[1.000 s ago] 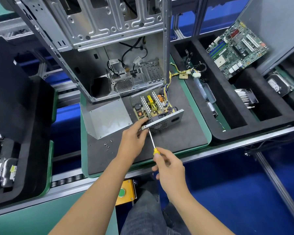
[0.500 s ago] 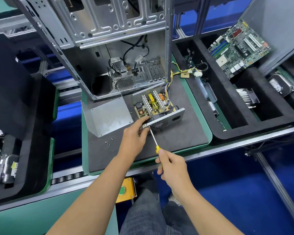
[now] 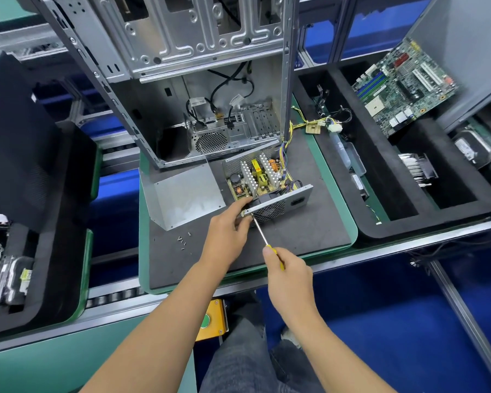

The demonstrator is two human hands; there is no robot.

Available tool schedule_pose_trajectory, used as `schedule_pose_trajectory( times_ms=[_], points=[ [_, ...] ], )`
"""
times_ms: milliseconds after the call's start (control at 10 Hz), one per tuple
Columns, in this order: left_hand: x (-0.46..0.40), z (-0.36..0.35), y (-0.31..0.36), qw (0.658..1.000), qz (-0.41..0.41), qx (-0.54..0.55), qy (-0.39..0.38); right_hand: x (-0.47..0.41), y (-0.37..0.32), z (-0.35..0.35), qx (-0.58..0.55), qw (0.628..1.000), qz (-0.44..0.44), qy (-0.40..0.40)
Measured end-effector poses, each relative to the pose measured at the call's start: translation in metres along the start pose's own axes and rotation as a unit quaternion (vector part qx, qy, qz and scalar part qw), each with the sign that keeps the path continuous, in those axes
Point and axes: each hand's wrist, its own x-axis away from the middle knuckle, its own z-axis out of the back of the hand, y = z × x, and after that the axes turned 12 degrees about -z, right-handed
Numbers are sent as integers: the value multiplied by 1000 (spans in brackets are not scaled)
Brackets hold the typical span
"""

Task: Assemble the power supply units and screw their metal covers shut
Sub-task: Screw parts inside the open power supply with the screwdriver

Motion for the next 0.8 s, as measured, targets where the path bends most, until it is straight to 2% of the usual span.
schedule_pose_trajectory(
  times_ms=[100,200,300,400,500,600,700,800],
  points=[
    [0,0,-1,1000,-7,-8,-5,-3,-11,4,-382,851,-260,-250],
    [-1,1,-2,1000,-13,-14,-19,-5,-8,5,-370,855,-247,-266],
    [0,2,-2,1000,-10,-17,-21,0,6,2,-98,993,-25,-60],
    [1,-1,0,1000,-4,-14,-9,-2,15,1,149,975,129,101],
    [0,-2,1,1000,-9,-20,2,-4,-1,-2,-267,939,-152,-154],
    [1,0,0,1000,-14,-15,-5,-2,-6,1,-404,842,-258,-249],
    [1,0,0,1000,-2,-12,-9,-1,6,5,-64,998,25,-8],
    [2,-3,3,1000,-1,-15,4,-5,14,3,190,951,199,144]
  ],
)
